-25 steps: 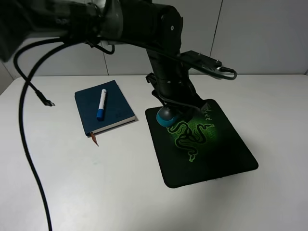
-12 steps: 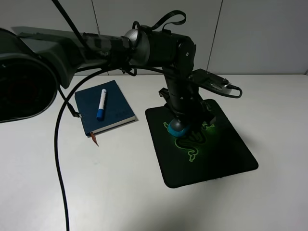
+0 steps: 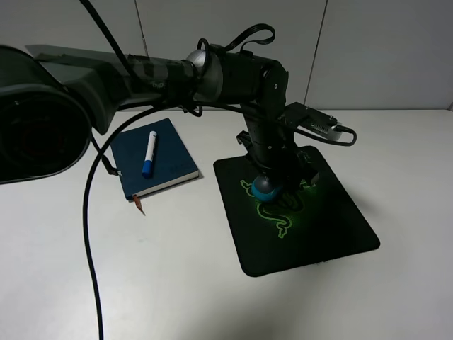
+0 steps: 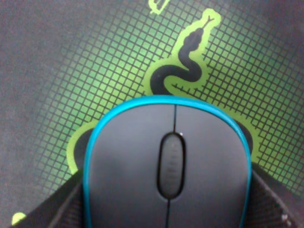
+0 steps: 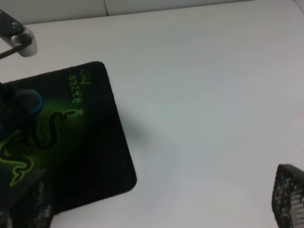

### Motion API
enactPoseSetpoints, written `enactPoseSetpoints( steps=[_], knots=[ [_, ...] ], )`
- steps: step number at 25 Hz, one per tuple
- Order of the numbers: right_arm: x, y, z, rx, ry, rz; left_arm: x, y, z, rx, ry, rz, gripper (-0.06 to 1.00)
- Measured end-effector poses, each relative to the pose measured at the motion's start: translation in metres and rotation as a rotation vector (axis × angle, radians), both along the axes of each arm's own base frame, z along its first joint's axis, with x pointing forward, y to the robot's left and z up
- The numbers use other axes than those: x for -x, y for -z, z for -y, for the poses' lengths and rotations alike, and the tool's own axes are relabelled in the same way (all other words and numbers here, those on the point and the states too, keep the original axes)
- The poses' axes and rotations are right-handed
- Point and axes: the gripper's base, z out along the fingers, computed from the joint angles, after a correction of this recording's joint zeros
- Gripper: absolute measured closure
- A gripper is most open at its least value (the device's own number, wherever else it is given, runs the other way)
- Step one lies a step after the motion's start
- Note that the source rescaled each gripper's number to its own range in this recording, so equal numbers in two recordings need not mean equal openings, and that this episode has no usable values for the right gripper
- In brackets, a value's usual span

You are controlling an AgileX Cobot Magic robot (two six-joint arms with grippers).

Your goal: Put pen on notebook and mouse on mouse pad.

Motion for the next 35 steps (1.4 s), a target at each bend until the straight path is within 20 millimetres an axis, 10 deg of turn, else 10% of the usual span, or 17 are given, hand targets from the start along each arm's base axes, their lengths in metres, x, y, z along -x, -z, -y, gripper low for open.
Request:
enactPoseSetpoints(
  steps=[9, 16, 35],
  knots=[
    [0.000, 0.000, 0.000, -0.002, -0.002, 0.000, 0.000, 0.000, 0.000, -0.005, 0.005, -0.003, 0.43],
    [0.000, 0.000, 0.000, -0.002, -0.002, 0.000, 0.002, 0.001, -0.002, -0.026, 0.022, -0.013, -0.02],
    [0.000, 0.000, 0.000, -0.003, -0.002, 0.000, 0.010, -0.037, -0.010, -0.067, 0.037, -0.055, -0.05]
  ],
)
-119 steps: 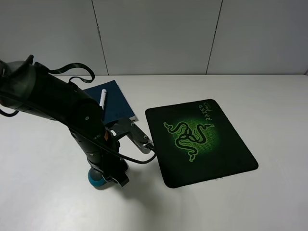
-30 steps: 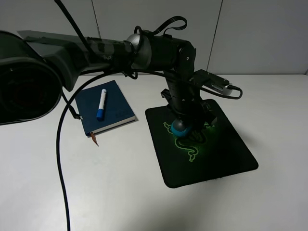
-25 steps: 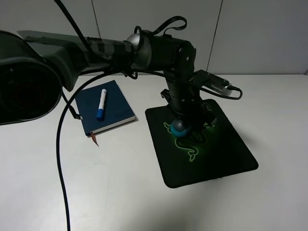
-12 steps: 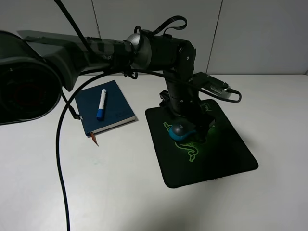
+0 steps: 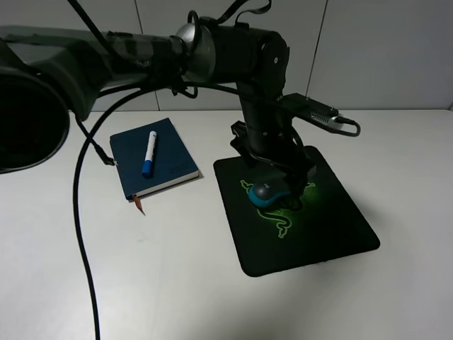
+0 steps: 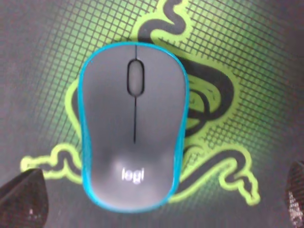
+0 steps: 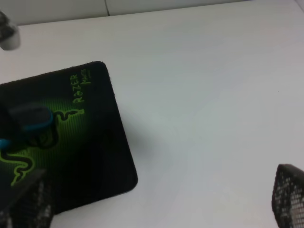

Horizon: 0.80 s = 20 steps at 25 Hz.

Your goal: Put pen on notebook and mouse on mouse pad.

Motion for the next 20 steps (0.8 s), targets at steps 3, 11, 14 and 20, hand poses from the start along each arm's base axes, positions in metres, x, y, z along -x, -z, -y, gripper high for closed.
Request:
enactPoseSetpoints(
  steps=[3, 11, 14, 20],
  knots=[
    [0.000, 0.000, 0.000, -0.002, -0.002, 0.000, 0.004, -0.015, -0.004, -0.019, 0.005, -0.018, -0.05],
    [0.000, 0.000, -0.001, -0.006, -0.004, 0.000, 0.016, -0.048, -0.017, -0.066, 0.016, -0.062, -0.05],
    [0.000, 0.000, -0.001, -0.008, -0.006, 0.000, 0.019, -0.063, -0.019, -0.037, 0.015, -0.047, -0.05],
    [0.000, 0.000, -0.001, -0.012, -0.008, 0.000, 0.035, -0.111, -0.024, 0.048, 0.023, 0.013, -0.05]
  ],
)
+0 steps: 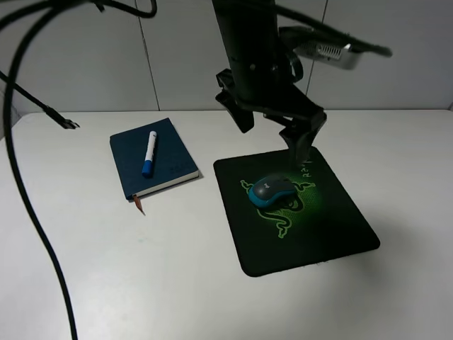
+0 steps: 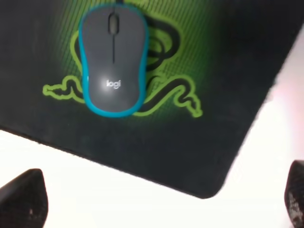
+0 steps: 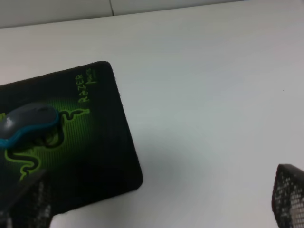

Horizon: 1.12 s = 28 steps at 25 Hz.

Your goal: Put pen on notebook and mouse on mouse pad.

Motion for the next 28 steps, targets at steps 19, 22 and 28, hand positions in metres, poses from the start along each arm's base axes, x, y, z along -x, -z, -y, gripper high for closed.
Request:
enactPoseSetpoints(
  steps=[19, 22, 28],
  knots=[
    [0.000, 0.000, 0.000, 0.000, 0.000, 0.000, 0.100, -0.073, -0.115, 0.045, -0.134, 0.007, -0.05],
    [0.000, 0.000, 0.000, 0.000, 0.000, 0.000, 0.121, -0.074, -0.139, 0.049, -0.157, 0.003, -0.05],
    [0.000, 0.000, 0.000, 0.000, 0.000, 0.000, 0.162, -0.073, -0.186, 0.076, -0.164, 0.023, -0.05]
  ],
)
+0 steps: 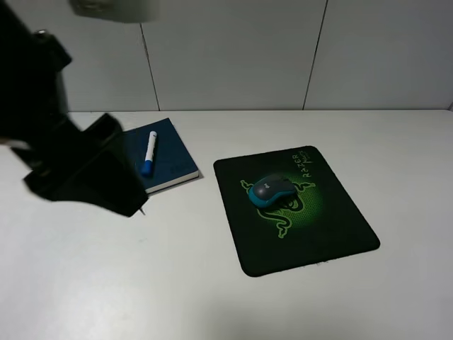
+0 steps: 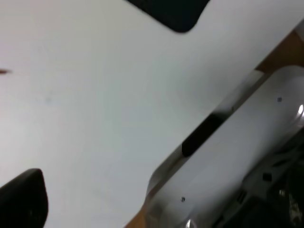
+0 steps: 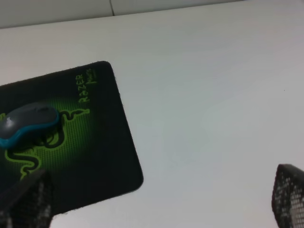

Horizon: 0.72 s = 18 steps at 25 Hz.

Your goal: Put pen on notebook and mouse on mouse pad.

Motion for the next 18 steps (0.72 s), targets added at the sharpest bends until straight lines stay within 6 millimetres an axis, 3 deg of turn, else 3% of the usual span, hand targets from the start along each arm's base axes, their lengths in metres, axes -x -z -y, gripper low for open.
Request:
enactPoseSetpoints(
  steps=[8, 13, 18],
  knots=[
    [0.000, 0.000, 0.000, 0.000, 0.000, 0.000, 0.039, -0.005, -0.054, 0.046, -0.009, 0.135, -0.05],
    [0.000, 0.000, 0.000, 0.000, 0.000, 0.000, 0.052, 0.005, -0.082, 0.027, -0.045, 0.211, -0.05],
    [0.000, 0.000, 0.000, 0.000, 0.000, 0.000, 0.062, 0.021, -0.111, 0.036, -0.217, 0.229, -0.05]
  ],
)
